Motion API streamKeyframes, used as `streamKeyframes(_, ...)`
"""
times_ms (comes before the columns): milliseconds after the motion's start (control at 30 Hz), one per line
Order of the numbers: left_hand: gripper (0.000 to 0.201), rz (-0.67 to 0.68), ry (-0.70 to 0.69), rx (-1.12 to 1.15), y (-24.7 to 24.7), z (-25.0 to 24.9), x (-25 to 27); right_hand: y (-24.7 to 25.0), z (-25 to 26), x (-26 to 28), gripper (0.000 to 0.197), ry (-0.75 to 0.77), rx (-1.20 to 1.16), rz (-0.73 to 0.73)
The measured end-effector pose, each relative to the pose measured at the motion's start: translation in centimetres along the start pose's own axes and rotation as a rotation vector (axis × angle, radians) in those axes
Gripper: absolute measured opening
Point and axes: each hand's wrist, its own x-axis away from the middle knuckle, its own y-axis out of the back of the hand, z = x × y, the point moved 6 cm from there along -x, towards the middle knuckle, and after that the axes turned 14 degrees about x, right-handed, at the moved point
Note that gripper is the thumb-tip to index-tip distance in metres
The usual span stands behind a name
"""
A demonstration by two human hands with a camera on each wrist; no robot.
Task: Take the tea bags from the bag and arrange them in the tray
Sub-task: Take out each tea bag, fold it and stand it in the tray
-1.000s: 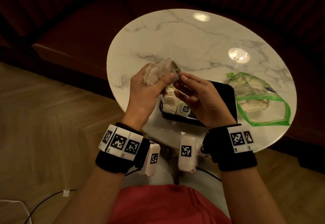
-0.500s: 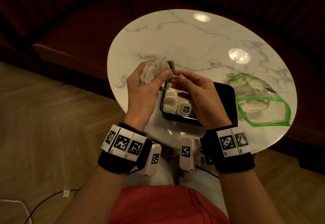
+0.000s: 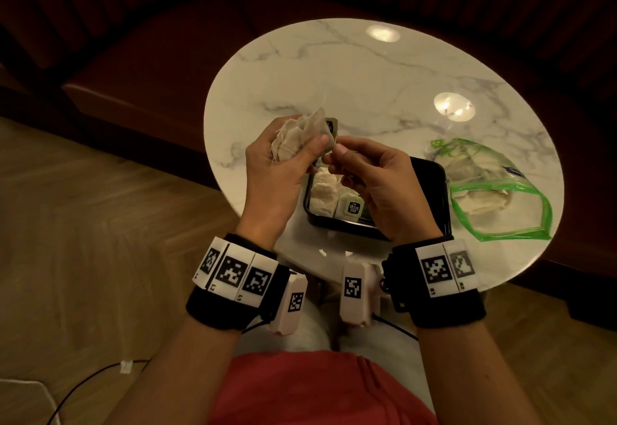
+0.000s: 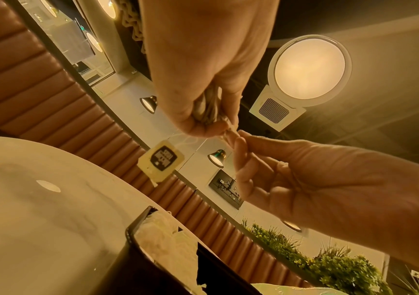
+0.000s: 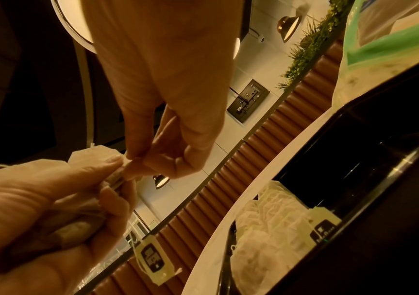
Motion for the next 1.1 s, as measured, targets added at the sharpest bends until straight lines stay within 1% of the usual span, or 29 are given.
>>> streamKeyframes(267, 0.022, 0.046, -0.001, 0.008, -0.6, -0.4, 0.2, 0.1, -0.4, -0.1, 0.028, -0.069, -0.035, 0.013)
streamKeyframes(367, 0.023, 0.056, 0.011, 0.014, -0.7, -0.4, 0.2, 0.1, -0.6, 0.0, 0.024, -0.097, -0.057, 0.039)
streamKeyframes(500, 0.029, 0.08, 0.067, 0.06, -0.7, -0.1, 0.2, 0.4, -0.8, 0.0, 0.02, -0.13, -0.08, 0.03)
streamKeyframes(600, 0.029, 0.097, 0.099, 0.096, -0.8, 0.0, 0.1, 0.6, -0.7, 0.1, 0.011, -0.132, -0.075, 0.036)
streamKeyframes(733, 0.017, 0.125, 0.146, 0.113, -0.9, 0.2, 0.1, 0.7, 0.0, 0.2, 0.015, -0.058, -0.05, 0.045)
streamKeyframes(800, 0.014, 0.124, 0.15, 0.112, -0.7, 0.0, 0.0, 1.1, 0.6, 0.2, 0.017, 0.003, 0.017, 0.022)
streamKeyframes(900, 0.015, 0.131, 0.132, 0.061, -0.3, -0.4, -0.2, 1.9, 1.3, 0.2, 0.013, 0.09, 0.183, -0.024)
streamKeyframes(967, 0.016, 0.132, 0.116, 0.012, -0.1, -0.7, -0.3, 2.3, 1.7, 0.2, 0.012, 0.135, 0.253, -0.035)
streamKeyframes(1100, 0.022, 0.124, 0.126, -0.07, 0.4, -0.8, -0.5, 2.3, 2.2, 0.3, 0.011, 0.196, 0.322, 0.0)
